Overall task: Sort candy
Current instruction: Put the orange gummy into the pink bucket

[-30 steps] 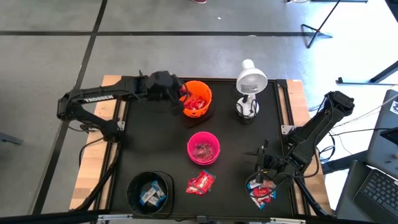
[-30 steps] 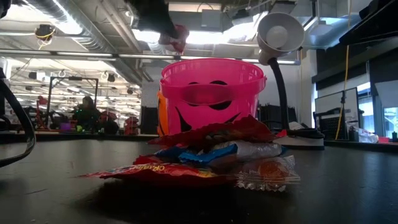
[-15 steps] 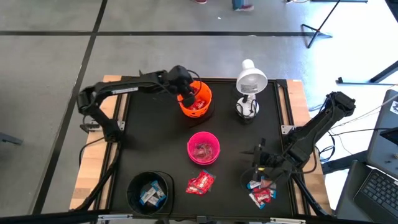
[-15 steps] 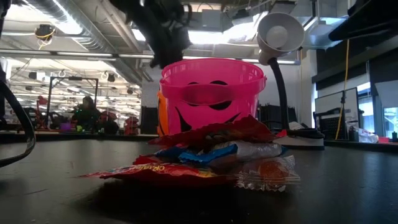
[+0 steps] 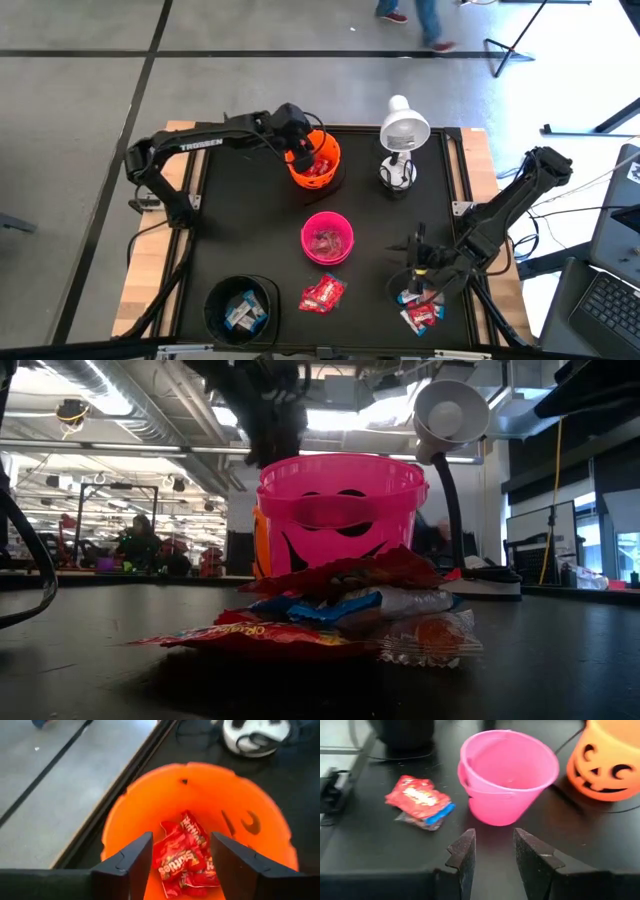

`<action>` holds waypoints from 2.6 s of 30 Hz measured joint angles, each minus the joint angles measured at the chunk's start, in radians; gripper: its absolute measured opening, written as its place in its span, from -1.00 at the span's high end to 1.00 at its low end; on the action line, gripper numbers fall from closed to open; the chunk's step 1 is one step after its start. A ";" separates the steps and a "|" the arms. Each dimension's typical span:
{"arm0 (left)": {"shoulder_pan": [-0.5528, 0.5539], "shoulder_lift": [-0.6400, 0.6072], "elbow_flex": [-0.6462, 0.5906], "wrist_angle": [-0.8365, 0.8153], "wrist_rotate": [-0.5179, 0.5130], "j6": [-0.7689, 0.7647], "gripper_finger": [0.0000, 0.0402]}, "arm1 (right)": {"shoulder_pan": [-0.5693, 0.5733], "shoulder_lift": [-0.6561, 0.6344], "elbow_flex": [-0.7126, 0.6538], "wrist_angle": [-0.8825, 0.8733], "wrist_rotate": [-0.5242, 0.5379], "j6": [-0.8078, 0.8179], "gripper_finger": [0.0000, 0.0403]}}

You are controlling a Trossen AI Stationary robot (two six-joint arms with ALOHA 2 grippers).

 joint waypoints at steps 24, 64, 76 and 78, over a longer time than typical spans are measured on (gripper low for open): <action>-0.609 -0.434 -0.021 0.062 -0.144 0.124 0.07 | 0.190 0.072 0.100 -0.377 -0.621 0.635 0.35; -0.697 -0.559 -0.356 0.436 -0.175 0.095 0.07 | 0.284 0.282 0.078 -0.374 -0.609 0.788 0.93; -0.697 -0.559 -0.356 0.446 -0.175 0.093 0.07 | 0.283 0.214 0.080 -0.374 -0.490 0.787 0.99; -0.697 -0.559 -0.355 0.447 -0.175 0.092 0.07 | 0.276 0.191 0.080 -0.374 -0.423 0.786 0.99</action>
